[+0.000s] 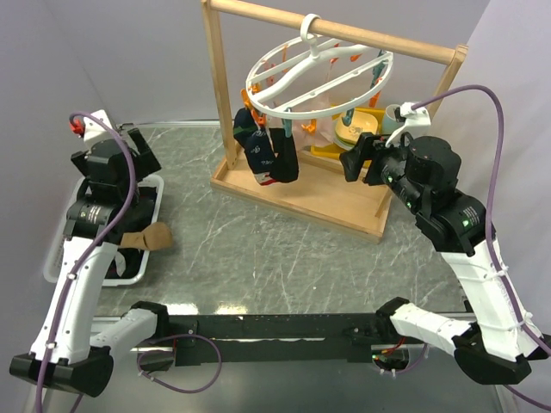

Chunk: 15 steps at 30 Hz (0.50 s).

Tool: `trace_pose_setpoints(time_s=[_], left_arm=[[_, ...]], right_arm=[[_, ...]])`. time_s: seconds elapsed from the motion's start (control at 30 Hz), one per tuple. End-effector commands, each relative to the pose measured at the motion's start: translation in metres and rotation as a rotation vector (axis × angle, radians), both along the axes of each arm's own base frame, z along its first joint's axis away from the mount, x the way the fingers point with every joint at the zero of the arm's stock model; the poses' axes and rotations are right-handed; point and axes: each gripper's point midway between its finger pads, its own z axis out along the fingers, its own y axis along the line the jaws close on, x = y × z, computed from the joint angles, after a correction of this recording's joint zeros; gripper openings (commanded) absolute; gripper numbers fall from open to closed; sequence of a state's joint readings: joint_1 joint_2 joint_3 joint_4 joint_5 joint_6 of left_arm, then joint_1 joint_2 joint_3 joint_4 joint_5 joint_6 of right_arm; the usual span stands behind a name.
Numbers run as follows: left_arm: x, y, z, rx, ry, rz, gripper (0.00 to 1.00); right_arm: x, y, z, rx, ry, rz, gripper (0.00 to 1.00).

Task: Remove the socks clipped to the hanger

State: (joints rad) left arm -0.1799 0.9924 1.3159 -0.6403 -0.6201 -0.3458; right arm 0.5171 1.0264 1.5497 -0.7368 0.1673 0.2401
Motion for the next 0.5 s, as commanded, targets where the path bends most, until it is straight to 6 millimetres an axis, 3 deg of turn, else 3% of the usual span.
trace_pose_setpoints(time_s=[0.0, 0.03, 0.1, 0.13, 0.27, 0.47], left_arm=[[-0.001, -0.060, 0.040, -0.181, -0.180, -0.322, 0.96], [0.000, -0.095, 0.040, -0.236, -0.208, -0.513, 0.96], [-0.015, -0.127, 0.054, -0.281, -0.296, -0.705, 0.98], [-0.021, -0.152, 0.056, -0.313, -0.346, -0.853, 0.98], [-0.034, -0.182, 0.062, -0.419, -0.409, -0.979, 0.99], [-0.037, -0.238, 0.049, -0.424, -0.313, -1.077, 1.00]], right_arm=[[-0.002, -0.001, 0.021, 0.013, -0.081, 0.017, 0.84], [-0.002, -0.001, 0.022, 0.010, -0.088, 0.019, 0.89], [-0.005, 0.000, 0.022, 0.009, -0.098, 0.037, 0.89], [-0.007, 0.000, 0.025, 0.018, -0.111, 0.046, 0.91], [-0.013, 0.004, 0.022, 0.029, -0.118, 0.076, 0.99], [-0.019, 0.004, 0.014, 0.033, -0.087, 0.089, 1.00]])
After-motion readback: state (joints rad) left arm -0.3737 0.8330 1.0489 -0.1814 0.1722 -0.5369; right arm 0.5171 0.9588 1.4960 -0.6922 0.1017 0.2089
